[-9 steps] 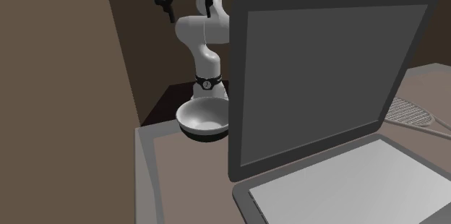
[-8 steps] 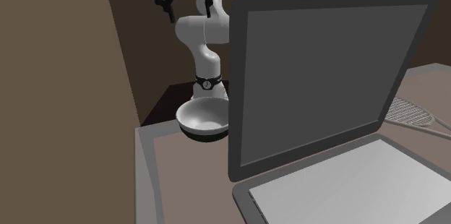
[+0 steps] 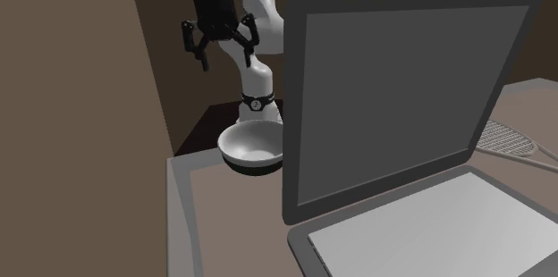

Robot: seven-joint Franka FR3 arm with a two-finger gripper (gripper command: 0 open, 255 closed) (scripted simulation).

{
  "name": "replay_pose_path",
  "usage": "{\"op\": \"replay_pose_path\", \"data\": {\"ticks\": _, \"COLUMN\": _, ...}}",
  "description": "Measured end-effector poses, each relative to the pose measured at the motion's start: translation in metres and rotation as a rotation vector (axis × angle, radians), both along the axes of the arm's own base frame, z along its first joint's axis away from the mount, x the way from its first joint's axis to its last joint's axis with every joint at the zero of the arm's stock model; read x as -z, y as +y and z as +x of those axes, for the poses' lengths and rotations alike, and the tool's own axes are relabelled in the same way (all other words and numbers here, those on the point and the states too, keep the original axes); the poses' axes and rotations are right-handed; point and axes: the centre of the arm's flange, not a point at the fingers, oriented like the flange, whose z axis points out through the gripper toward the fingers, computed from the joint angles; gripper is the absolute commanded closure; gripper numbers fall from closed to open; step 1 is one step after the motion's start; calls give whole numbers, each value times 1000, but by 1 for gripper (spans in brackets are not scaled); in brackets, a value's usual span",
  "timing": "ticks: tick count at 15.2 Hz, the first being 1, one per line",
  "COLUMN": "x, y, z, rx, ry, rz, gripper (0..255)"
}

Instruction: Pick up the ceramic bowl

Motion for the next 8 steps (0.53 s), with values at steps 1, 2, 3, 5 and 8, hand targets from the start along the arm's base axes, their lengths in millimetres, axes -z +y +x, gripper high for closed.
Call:
{"op": "replay_pose_path", "data": {"ticks": 1, "x": 11, "y": 1, "z": 3, "rx": 3, "ry": 2, "rz": -5, "gripper": 0}}
{"op": "replay_pose_path", "data": {"ticks": 2, "x": 23, "y": -1, "z": 5, "rx": 6, "ry": 4, "rz": -10, "gripper": 0}}
{"op": "replay_pose_path", "data": {"ticks": 3, "x": 37, "y": -6, "z": 5, "rx": 9, "ry": 6, "rz": -16, "gripper": 0}}
{"op": "replay_pose_path", "data": {"ticks": 5, "x": 57, "y": -9, "z": 9, "rx": 15, "ry": 10, "rz": -26, "gripper": 0}}
{"op": "replay_pose_path", "data": {"ticks": 8, "x": 98, "y": -22, "z": 20, "rx": 24, "ry": 17, "rz": -41, "gripper": 0}}
